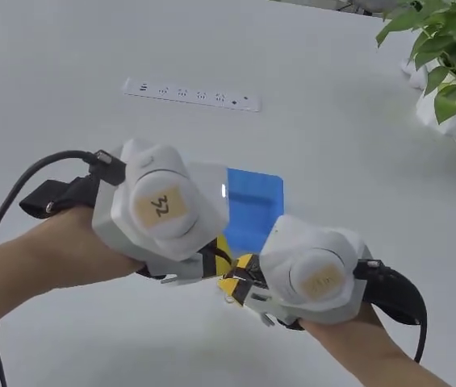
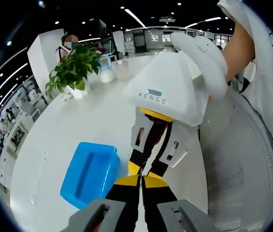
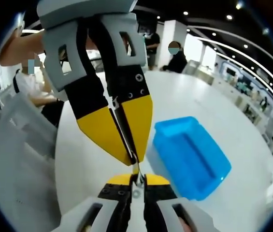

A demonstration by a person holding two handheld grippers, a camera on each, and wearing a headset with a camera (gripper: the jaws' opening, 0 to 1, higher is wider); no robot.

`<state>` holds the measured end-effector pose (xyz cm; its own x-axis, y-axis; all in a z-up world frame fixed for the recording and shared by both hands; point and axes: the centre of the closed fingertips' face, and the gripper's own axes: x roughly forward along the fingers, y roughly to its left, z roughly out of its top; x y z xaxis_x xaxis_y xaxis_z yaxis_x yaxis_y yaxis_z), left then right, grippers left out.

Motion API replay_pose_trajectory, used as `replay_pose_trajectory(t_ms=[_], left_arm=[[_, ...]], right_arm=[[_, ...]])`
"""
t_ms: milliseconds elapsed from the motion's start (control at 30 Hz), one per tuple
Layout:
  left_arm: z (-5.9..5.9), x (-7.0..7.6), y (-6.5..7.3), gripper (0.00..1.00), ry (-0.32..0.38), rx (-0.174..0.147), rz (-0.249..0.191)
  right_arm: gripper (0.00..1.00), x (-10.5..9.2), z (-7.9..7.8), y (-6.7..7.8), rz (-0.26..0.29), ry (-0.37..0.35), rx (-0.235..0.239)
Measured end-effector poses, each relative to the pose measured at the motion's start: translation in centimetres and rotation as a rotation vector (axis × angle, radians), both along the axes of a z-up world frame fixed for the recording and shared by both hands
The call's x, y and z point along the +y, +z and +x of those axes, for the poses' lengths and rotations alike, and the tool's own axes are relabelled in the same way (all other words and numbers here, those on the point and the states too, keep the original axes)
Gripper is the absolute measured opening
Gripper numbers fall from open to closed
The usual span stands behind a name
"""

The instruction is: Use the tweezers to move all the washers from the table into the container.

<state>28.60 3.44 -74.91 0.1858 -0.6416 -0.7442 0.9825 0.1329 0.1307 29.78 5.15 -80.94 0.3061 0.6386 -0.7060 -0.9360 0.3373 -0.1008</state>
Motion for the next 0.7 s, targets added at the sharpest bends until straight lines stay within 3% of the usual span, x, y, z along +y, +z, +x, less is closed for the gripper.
replay_pose_trajectory(t_ms=[267, 567, 700], left_arm=[[-0.2, 0.0, 1.8, 0.00, -0.020, -0.055, 0.018], [0.8, 0.1, 4.5, 0.00, -0.024, -0.121, 0.012], [1.4, 0.0, 5.8, 0.00, -0.027, -0.152, 0.005]], right_arm=[[0.04, 0.2, 0.0, 2.0, -0.016, 0.027, -0.047], [0.04, 0.3, 1.3, 4.4, -0.028, 0.038, -0.116], [0.04, 0.3, 2.0, 6.2, -0.023, 0.029, -0.141]])
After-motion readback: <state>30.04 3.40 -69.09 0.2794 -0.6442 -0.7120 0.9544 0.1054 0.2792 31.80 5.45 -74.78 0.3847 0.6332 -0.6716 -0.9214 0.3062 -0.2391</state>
